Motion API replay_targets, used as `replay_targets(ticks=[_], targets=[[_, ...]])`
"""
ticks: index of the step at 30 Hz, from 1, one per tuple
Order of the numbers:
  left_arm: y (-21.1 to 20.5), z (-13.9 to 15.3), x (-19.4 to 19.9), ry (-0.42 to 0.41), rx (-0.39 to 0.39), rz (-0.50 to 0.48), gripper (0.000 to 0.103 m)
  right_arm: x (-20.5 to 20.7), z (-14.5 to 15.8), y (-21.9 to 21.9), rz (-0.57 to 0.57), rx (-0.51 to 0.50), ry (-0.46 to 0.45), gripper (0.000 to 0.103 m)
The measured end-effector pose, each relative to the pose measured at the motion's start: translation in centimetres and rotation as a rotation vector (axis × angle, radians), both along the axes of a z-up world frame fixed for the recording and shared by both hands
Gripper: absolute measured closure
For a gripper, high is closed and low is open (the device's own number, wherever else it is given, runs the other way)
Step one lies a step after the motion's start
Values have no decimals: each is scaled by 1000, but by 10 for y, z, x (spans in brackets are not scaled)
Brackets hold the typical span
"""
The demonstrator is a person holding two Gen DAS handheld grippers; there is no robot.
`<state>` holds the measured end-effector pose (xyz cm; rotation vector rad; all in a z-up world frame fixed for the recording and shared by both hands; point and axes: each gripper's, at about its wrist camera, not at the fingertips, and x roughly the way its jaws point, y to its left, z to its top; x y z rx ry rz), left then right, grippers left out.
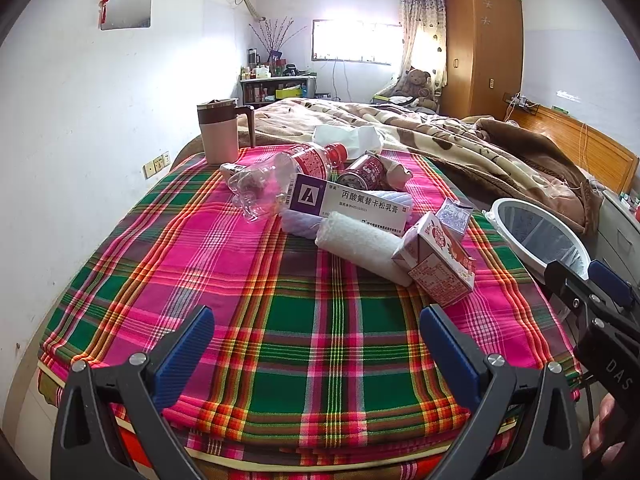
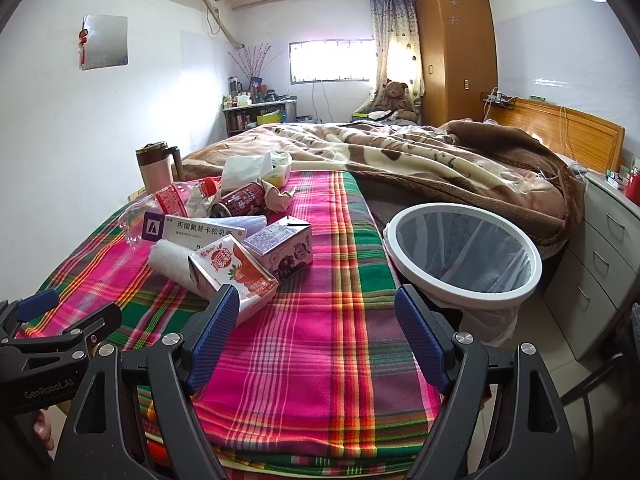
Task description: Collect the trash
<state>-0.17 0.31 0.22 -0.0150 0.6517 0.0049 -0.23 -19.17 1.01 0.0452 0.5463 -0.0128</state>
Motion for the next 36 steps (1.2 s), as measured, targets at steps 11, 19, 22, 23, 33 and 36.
replay_targets(ticks=[11,19,22,23,33,36], targets=[[0,-1,1,0,-1,2,0,0,0,0,-2,-1,1,21],[2,-1,2,0,-6,8,0,-1,1,0,-6,-2,0,21],[3,-1,2,0,-7,9,0,0,0,0,-6,-1,2,21],[4,-1,2,0,-8,10,0,-1,0,0,-7,-2,2,21],[7,0,0,-3,-11,13,0,-1,0,0,-7,-3,2,21],[7,0,0,-3,-11,14,0,-1,0,0,-7,-3,1,21]])
